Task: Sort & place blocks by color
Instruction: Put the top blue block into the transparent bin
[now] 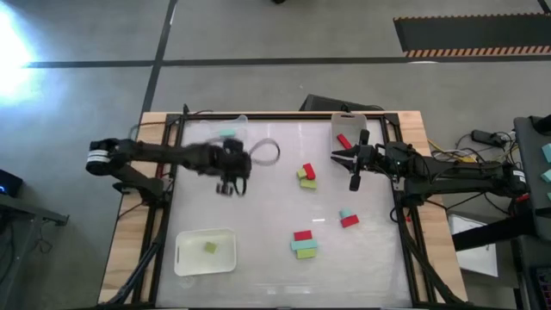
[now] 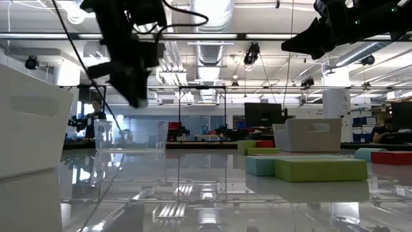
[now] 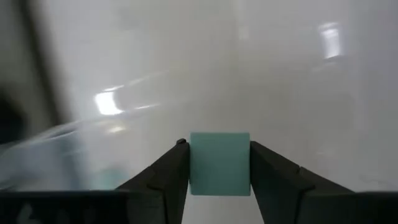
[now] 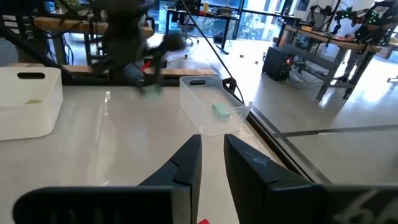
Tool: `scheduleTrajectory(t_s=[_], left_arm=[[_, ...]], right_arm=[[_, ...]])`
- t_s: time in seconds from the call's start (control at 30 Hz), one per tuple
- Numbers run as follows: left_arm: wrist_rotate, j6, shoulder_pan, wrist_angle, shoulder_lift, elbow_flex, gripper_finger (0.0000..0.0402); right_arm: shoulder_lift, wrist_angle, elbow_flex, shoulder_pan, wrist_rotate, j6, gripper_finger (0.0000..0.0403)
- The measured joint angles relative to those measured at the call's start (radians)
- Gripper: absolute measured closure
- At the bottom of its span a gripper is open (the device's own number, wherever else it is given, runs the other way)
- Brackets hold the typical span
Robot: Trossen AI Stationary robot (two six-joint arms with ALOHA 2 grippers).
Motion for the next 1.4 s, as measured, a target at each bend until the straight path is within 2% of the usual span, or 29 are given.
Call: scheduleTrajectory(t_s=[0.07,0.17,0.23,0.37,0.5,0.73,0.97,1.4], left_arm=[[-0.02,0.08,0.077,-0.005,-0.029,0.032,0.0268],[0.009,0.178,0.22,0.006,-0.071,0.058,0.0283],[0.065,0.214,0.327,0.022,-0.078,0.064,0.0286],[0.248,0.227,0.506,0.075,-0.05,0.046,0.0286],[0.289,0.235,0.594,0.08,0.026,0.036,0.0282],[0.308,0.238,0.637,0.086,0.155,0.036,0.028],[0.302,0.231,0.637,0.143,0.21,0.038,0.0276],[0.289,0.229,0.636,0.158,0.209,0.044,0.0196]], right_arm=[[0.0,0.0,0.0,0.0,0.0,0.0,0.0344],[0.0,0.0,0.0,0.0,0.0,0.0,0.0344],[0.0,0.0,0.0,0.0,0.0,0.0,0.0344],[0.0,0.0,0.0,0.0,0.0,0.0,0.0344],[0.0,-0.001,0.0,0.0,0.001,0.0,0.0344],[0.0,-0.001,0.0,0.0,0.005,-0.003,0.0344],[0.0,-0.001,0.0,0.0,0.006,-0.001,0.0344],[0.0,-0.001,0.0,0.0,0.006,0.0,0.0344]])
